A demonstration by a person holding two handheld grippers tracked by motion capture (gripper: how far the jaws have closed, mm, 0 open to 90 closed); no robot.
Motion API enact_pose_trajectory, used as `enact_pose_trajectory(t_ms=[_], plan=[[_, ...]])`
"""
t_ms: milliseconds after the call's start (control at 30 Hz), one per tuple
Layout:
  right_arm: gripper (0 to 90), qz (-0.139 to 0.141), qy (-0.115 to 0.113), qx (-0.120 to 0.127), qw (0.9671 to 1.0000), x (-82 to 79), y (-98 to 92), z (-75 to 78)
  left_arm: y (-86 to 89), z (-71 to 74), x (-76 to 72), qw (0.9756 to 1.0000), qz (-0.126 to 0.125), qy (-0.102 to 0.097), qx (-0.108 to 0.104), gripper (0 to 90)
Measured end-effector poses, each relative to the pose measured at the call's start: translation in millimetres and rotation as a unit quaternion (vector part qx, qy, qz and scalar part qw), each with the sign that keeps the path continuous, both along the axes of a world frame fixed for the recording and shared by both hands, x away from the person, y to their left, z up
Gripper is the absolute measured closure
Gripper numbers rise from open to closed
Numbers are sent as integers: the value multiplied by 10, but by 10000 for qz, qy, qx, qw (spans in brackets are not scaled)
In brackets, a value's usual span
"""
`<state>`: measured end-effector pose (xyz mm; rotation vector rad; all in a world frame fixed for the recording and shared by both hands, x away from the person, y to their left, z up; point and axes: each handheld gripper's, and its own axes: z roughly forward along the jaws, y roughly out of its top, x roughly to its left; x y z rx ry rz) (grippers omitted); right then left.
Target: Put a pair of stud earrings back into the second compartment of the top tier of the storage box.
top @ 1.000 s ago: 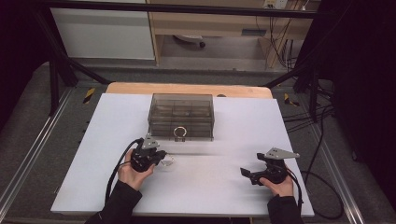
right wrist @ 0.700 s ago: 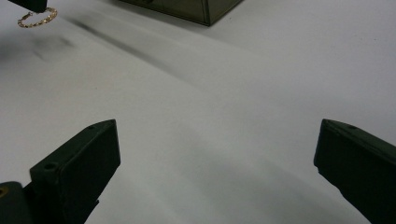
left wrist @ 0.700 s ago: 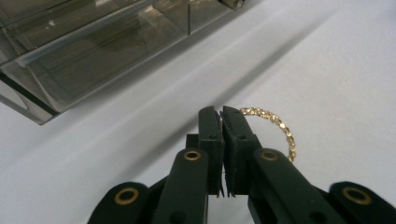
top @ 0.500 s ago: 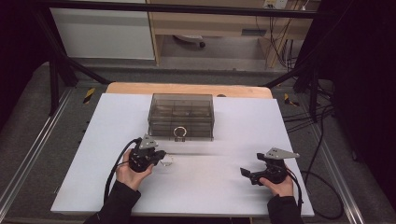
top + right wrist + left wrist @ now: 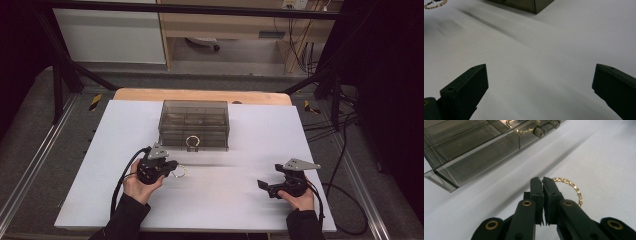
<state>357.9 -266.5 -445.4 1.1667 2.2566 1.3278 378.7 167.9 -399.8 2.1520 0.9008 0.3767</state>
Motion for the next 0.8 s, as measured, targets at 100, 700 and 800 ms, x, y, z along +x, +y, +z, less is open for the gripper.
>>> enact_pose_trajectory(t_ms=[100, 700, 800], plan=[[11, 2, 5, -8, 10000, 2, -3, -2, -3, 34, -10, 10000, -26, -27, -6, 864], [11, -1, 24, -16, 10000, 2, 8, -7, -29, 213, -26, 9998, -112, -153, -88, 864], [11, 10, 6, -20, 10000, 3, 4, -5, -41, 236, -24, 9997, -135, -176, -92, 864]])
